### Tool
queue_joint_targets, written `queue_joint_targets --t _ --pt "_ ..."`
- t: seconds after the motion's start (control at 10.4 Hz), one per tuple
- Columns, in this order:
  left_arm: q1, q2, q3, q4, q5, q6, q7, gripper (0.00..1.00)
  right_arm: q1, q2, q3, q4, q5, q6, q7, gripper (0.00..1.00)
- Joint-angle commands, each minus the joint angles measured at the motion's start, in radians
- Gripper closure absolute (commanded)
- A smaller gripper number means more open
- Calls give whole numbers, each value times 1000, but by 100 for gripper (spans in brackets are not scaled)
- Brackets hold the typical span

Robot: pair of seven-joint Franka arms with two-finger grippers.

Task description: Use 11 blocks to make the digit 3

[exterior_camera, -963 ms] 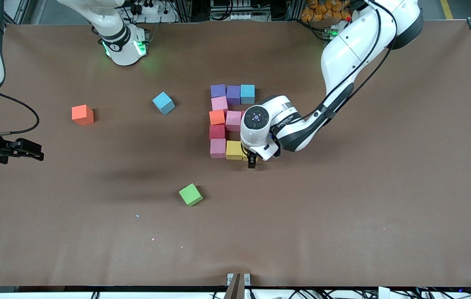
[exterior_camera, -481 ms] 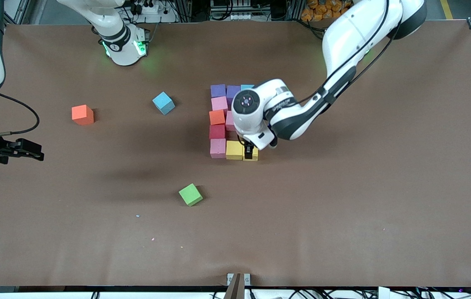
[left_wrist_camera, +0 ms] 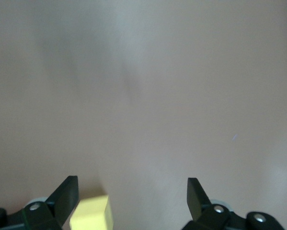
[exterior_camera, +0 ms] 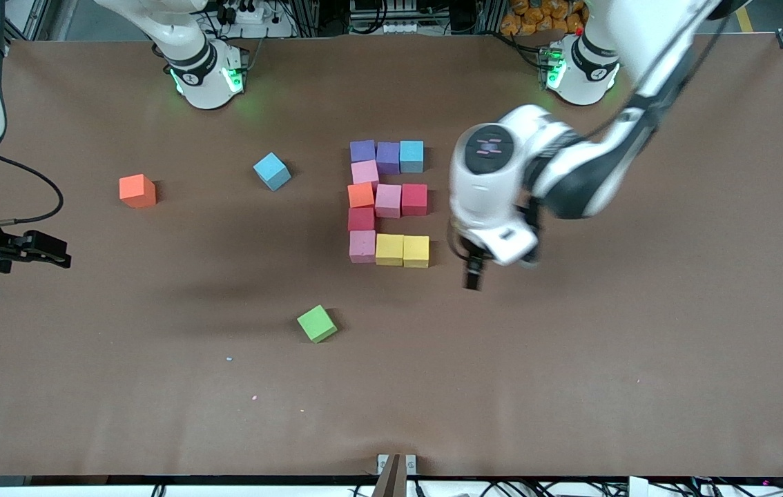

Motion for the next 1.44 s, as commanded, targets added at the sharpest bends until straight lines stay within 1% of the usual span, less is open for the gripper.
queue_joint_targets --t 0.0,0.1,0.19,0.29,0.39,0.48,0.58,0.67,0.77,0.87,0.96,1.06,1.25,1.35 --pt "123 -73 -13 -22 -47 -18 210 0 -9 -5 20 43 15 -15 -8 0" --pt "177 -87 -13 -20 -69 -18 328 0 -9 -8 20 48 13 -16 -9 0" --pt "238 -97 -13 -16 -92 -17 443 0 -9 -20 20 74 16 -50 -11 0" --pt "298 -102 -13 -16 -118 -17 552 0 -8 -25 20 109 13 -112 -5 0" --pt "336 -107 -13 -14 -120 -17 657 0 -11 -34 19 135 15 -186 -12 0" --pt "364 -111 -13 -14 -124 -17 750 0 -29 -87 16 131 28 -202 -46 0" --pt "392 -122 -14 -16 -136 -17 836 0 -31 -117 16 116 30 -211 -55 0" --pt "401 -137 -16 -17 -140 -20 902 0 -41 -191 13 20 38 -167 -57 0" --pt "424 -153 -17 -17 -141 -43 981 0 -48 -277 13 -113 41 -83 -60 0" --pt "430 -179 -10 -19 -146 -58 1095 0 -46 -301 13 -155 41 -52 -73 0" --pt "418 -208 33 -19 -176 -74 1181 0 -43 -301 16 -154 39 -58 -83 0" --pt "363 -243 123 -19 -237 -78 1262 0 -43 -301 17 -144 39 -85 -81 0" --pt "134 -333 452 -19 -403 -145 1525 0 -41 -301 17 -141 39 -117 -83 0" --pt "75 -367 548 -26 -451 -169 1650 0 -41 -301 17 -139 39 -122 -83 0"
